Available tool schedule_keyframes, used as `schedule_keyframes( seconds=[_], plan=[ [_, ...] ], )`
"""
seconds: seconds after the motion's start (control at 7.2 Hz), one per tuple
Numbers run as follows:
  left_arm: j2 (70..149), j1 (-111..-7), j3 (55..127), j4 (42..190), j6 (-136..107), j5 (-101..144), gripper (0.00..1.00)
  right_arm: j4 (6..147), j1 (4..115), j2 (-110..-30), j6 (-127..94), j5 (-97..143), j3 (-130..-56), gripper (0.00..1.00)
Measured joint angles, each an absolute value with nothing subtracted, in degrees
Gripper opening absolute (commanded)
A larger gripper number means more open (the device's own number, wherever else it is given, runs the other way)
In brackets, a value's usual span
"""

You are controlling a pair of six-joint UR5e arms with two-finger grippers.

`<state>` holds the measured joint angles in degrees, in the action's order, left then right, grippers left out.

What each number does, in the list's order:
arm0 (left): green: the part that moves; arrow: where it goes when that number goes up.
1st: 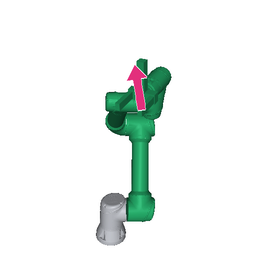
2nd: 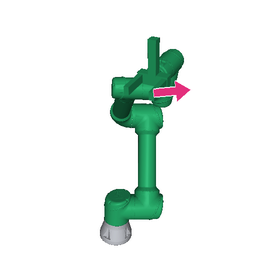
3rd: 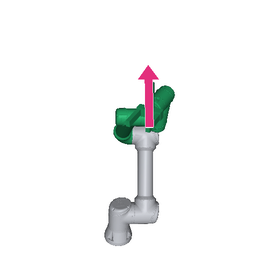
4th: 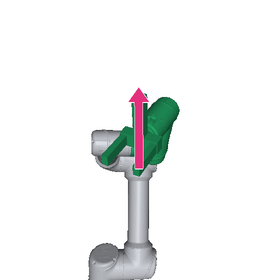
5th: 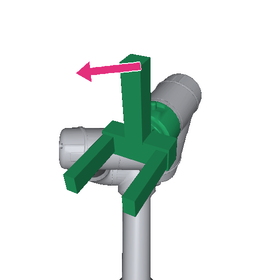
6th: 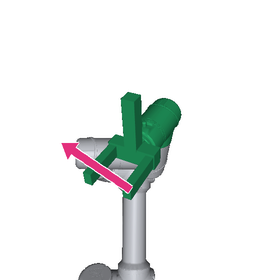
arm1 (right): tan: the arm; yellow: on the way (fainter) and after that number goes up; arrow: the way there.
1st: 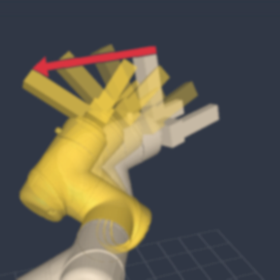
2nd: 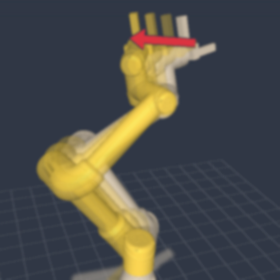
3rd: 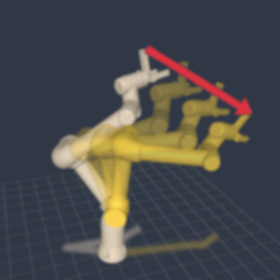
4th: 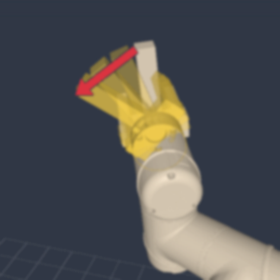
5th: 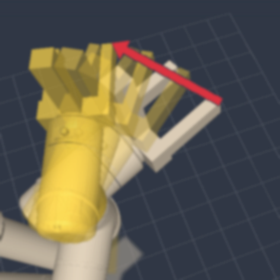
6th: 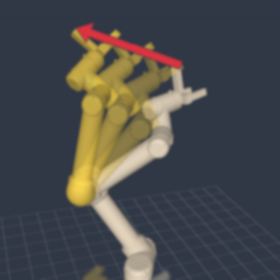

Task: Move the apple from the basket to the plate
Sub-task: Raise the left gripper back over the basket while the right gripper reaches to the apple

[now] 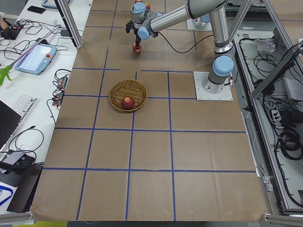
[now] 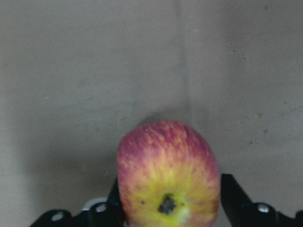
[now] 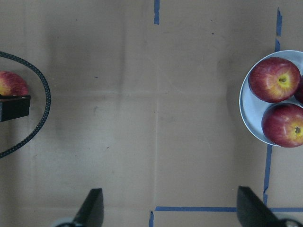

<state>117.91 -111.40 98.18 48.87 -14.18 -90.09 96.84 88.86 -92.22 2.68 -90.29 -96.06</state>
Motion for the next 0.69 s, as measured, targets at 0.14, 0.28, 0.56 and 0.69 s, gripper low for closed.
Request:
schedule_keyframes(
  seconds=[0.14, 0.28, 0.56, 0.69],
  plan=[
    [115.6, -111.1, 97.7, 50.8, -13.8, -90.1, 0.98, 96.9, 88.9, -92.3, 2.5, -90.1, -96.1, 1.00],
    [112.5, -110.6, 96.7, 55.1, -12.7, -90.2, 0.98, 96.9, 88.9, -92.4, 2.4, -89.9, -96.1, 1.00],
    [105.6, -108.4, 94.0, 66.4, -8.6, -90.3, 0.98, 97.4, 89.7, -91.8, 1.7, -89.9, -96.2, 1.00],
    [101.5, -106.5, 92.8, 73.3, -5.8, -90.3, 0.98, 98.7, 91.9, -90.5, -0.5, -89.9, -96.1, 1.00]
  ],
)
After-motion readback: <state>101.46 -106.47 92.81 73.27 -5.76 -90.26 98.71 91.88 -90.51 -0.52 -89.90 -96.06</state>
